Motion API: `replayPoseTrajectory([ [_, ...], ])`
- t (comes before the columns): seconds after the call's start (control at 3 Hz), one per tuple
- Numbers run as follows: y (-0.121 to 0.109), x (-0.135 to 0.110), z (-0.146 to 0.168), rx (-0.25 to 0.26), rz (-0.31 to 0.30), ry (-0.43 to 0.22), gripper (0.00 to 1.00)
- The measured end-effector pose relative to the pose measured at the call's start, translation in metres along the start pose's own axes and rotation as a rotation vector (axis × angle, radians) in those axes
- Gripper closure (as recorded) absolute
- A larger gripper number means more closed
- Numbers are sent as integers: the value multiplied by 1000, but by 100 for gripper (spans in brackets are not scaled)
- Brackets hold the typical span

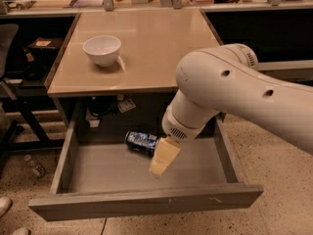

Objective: Pick pepsi can from top drawer and place on counter

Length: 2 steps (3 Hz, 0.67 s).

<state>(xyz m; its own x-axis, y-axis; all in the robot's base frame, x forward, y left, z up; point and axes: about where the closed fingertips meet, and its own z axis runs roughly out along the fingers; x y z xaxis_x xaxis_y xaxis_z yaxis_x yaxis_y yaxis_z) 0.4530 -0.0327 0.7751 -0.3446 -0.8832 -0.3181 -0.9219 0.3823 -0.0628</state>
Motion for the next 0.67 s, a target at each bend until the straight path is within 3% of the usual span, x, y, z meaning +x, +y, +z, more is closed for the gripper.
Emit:
replayPoseTrajectory([
  [0.33,5,-39,32,-37,4,-55,0],
  [0.67,4,-39,32,-37,5,-56,0],
])
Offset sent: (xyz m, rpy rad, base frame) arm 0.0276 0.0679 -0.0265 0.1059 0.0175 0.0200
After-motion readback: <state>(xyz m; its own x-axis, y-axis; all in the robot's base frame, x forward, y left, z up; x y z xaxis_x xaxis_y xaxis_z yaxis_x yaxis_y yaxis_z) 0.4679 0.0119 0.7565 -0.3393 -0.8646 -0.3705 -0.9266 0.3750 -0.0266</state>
